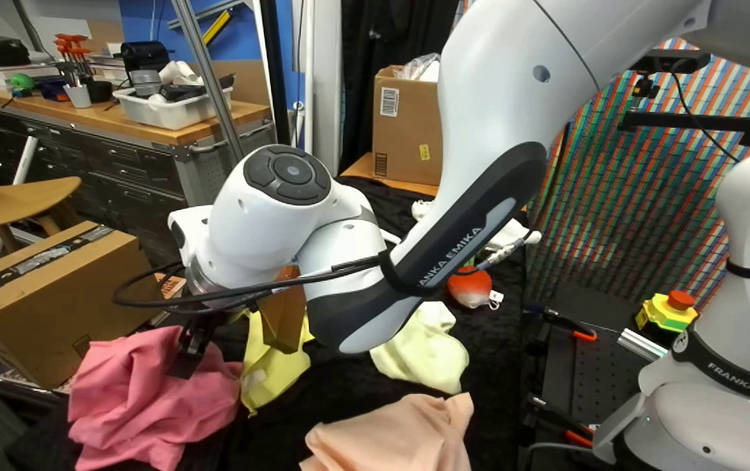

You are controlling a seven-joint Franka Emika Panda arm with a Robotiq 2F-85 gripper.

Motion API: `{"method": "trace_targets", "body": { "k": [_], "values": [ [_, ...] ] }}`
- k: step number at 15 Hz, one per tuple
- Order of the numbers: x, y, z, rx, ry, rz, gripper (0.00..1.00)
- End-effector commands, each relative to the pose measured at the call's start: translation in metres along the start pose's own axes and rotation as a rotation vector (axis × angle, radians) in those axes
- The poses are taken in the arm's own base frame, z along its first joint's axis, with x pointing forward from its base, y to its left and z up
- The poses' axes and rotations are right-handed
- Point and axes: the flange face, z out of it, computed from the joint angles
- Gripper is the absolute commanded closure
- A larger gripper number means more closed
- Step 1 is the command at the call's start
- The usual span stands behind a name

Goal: Gather all the items on the table in one place

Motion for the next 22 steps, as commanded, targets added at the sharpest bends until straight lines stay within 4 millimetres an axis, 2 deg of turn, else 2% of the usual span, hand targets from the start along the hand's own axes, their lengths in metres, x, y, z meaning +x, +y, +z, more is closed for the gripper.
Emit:
{"method": "trace_targets", "body": {
  "k": [1,5,9,10,11,13,20,22],
  "values": [
    [-0.004,-0.013,0.002,0.019,0.001,-0.033,0.00],
    [-0.007,-0.025,0.008,0.071,0.005,-0.056,0.00],
    [-0.009,-0.026,0.011,0.094,-0.002,-0.078,0.00],
    [-0.009,-0.024,0.011,0.096,-0.004,-0.078,0.07],
    [-0.009,-0.023,0.012,0.101,-0.007,-0.081,0.28],
    [-0.009,-0.019,0.012,0.109,-0.012,-0.082,0.31],
    [-0.011,-0.015,0.013,0.151,-0.046,-0.099,0.85],
    [-0.012,-0.014,0.011,0.164,-0.055,-0.114,0.92]
  ]
}}
